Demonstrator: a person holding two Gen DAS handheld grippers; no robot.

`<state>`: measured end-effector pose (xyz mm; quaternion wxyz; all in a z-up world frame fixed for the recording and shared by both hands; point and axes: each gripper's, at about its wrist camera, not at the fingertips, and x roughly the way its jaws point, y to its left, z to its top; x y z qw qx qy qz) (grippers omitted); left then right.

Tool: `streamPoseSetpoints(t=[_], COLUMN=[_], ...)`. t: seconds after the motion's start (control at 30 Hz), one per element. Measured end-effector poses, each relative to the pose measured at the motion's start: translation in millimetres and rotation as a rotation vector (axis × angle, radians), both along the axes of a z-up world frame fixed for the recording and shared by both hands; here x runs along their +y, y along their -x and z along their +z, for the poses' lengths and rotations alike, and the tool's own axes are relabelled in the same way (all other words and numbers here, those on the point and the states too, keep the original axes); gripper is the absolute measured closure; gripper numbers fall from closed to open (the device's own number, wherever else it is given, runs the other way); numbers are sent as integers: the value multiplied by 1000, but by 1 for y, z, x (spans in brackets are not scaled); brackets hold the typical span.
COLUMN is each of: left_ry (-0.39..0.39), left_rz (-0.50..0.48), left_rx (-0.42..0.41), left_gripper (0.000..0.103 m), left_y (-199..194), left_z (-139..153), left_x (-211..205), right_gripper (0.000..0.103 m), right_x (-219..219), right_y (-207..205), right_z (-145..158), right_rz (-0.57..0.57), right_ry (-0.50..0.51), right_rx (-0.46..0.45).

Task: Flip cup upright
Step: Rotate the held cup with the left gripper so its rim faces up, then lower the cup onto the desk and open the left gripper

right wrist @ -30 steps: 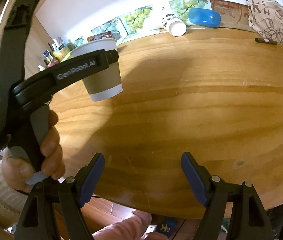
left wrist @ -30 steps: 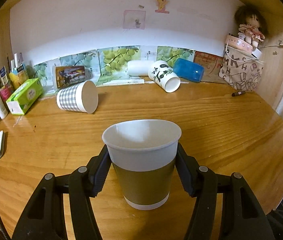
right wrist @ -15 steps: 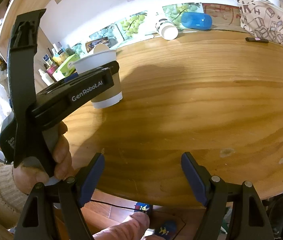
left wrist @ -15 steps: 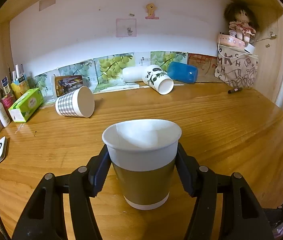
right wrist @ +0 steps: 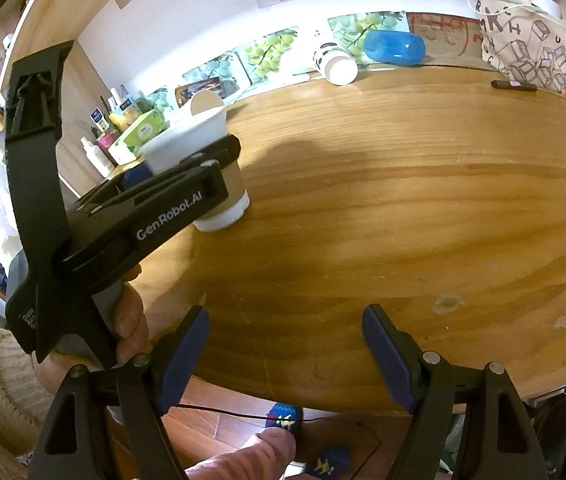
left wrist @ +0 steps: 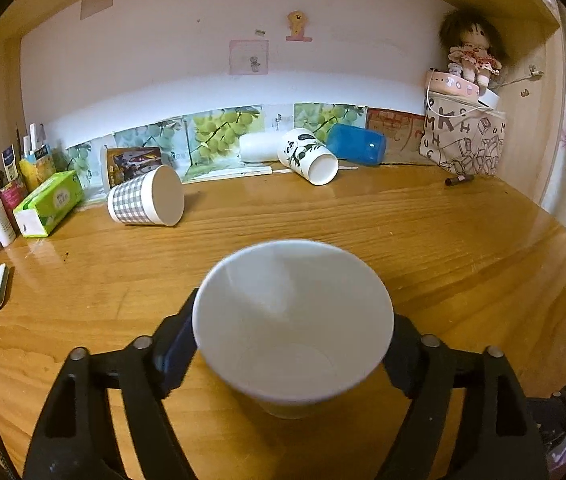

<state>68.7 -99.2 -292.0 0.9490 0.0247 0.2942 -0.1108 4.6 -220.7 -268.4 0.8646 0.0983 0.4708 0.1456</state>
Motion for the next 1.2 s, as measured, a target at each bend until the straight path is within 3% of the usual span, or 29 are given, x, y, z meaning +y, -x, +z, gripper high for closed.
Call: streamPoseSetpoints(t=[0.43, 1.0, 1.2], left_ry=[12, 26, 47], left_rz=[-15, -35, -36], left_rx=[44, 14, -27], left_gripper=[19, 13, 5], left_y=[8, 19, 24], left_z=[1, 34, 51], left_x=[8, 13, 13], right_gripper=[23, 23, 23], right_x=[7, 17, 17], right_y=[2, 3, 3], right_z=[2, 29, 34], right_rz=[22, 70, 83], right_ry=[9, 36, 43], right_rx=[-8, -64, -71])
